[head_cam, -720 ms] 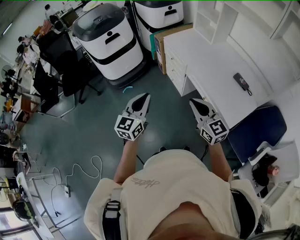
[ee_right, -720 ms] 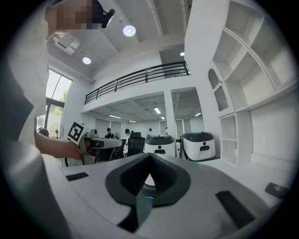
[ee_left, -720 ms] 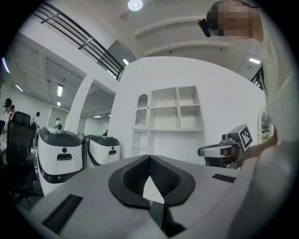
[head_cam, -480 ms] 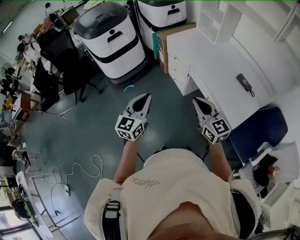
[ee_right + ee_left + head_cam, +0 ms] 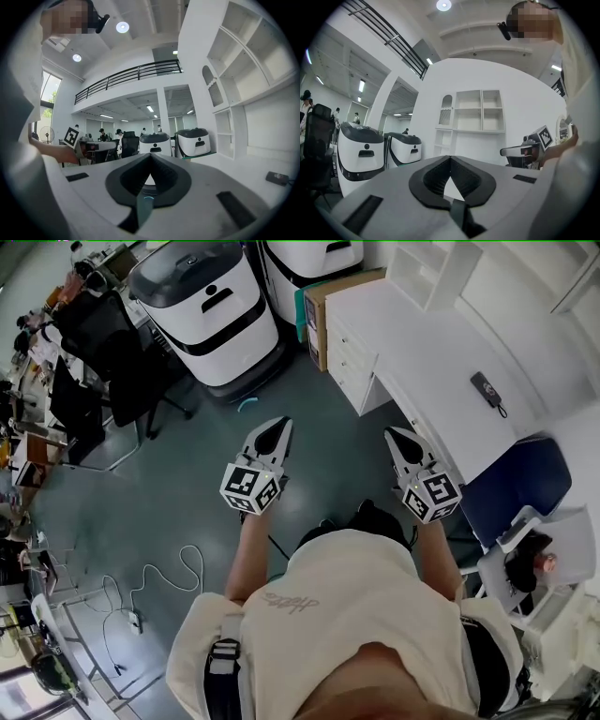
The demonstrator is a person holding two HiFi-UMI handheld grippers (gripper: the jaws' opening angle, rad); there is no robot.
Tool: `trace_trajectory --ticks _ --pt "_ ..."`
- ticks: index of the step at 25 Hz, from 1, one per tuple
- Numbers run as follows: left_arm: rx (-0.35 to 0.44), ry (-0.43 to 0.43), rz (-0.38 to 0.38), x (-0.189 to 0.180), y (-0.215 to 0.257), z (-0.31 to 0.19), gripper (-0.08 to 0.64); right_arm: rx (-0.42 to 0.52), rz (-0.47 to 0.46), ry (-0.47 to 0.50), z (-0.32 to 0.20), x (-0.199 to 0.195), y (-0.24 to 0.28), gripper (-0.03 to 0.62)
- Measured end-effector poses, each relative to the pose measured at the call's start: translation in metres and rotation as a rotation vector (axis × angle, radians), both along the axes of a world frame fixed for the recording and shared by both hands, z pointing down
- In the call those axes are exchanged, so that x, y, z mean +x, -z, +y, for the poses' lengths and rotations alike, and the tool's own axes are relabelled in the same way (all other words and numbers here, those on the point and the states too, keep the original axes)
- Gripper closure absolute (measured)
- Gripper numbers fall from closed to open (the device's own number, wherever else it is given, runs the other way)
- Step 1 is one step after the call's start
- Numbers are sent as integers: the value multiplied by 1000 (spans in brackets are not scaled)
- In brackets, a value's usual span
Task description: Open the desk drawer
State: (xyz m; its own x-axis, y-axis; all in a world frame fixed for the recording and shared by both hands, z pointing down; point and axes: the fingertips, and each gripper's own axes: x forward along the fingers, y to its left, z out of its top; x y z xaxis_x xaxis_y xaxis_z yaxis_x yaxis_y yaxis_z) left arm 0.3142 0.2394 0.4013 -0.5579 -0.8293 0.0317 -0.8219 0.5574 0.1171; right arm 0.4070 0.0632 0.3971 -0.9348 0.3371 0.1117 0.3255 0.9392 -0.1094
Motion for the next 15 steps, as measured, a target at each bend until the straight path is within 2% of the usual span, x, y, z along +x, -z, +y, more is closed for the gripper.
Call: trace_trajectory --ticks 5,10,15 --pt "-6 39 -29 -8 -13 -3 557 19 54 20 -8 -10 -19 595" --pt "-27 63 13 -35 -32 -12 557 -12 88 49 -18 -47 -40 594" --pt "72 60 43 -87 -14 -20 557 -26 94 79 -38 -107 -53 594"
